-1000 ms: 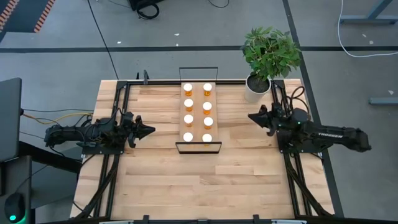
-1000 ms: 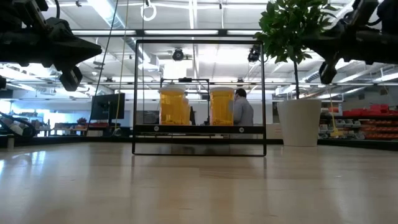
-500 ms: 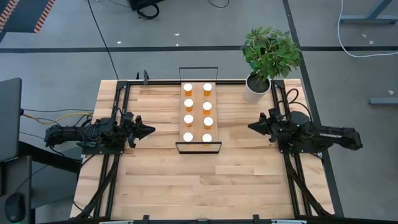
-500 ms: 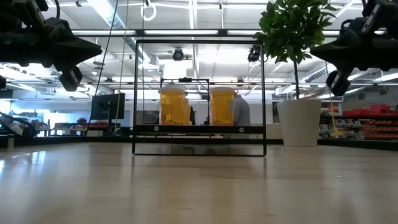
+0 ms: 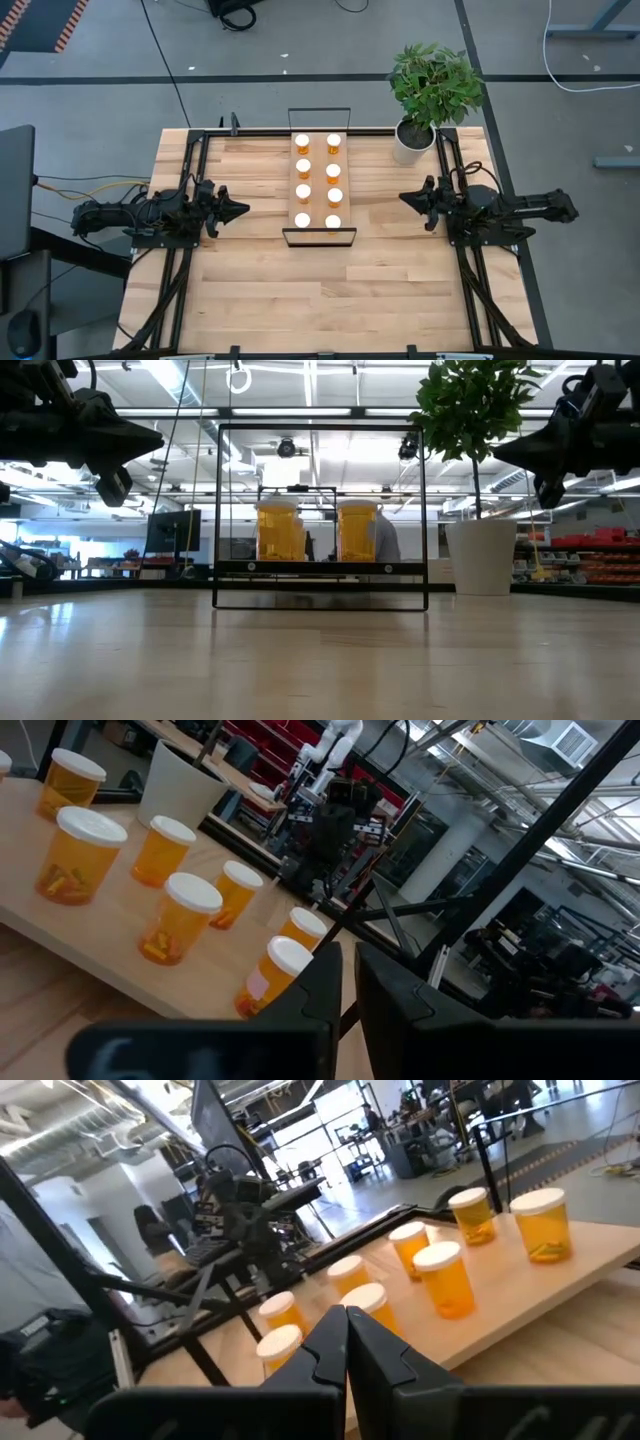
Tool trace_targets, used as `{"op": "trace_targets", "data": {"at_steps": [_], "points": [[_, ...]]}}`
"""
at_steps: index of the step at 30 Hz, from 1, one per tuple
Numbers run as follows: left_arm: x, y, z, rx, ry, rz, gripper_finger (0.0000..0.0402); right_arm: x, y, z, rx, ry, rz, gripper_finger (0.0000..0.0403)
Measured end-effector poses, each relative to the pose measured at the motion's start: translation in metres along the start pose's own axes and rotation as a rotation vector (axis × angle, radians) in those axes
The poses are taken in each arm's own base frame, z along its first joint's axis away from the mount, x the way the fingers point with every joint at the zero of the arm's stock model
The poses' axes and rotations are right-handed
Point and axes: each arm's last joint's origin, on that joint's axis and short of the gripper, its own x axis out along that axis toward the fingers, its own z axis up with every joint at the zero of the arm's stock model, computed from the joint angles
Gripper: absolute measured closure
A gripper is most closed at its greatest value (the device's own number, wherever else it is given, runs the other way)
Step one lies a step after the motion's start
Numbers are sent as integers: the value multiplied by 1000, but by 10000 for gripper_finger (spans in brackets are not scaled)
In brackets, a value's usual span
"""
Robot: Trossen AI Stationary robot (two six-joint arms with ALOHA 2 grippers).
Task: Pick and place medicine bottles onto shelf by color
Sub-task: Return to Home Position
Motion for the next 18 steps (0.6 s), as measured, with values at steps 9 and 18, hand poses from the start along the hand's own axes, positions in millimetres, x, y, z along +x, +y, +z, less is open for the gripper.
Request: {"op": "trace_targets", "data": {"at_steps": [9,18], "points": [[0,0,0,0,0,0,370,1,-1,-1,-30,14,-10,393],[0,0,0,0,0,0,362,7,-3,-10,-107,112,-36,393]]}}
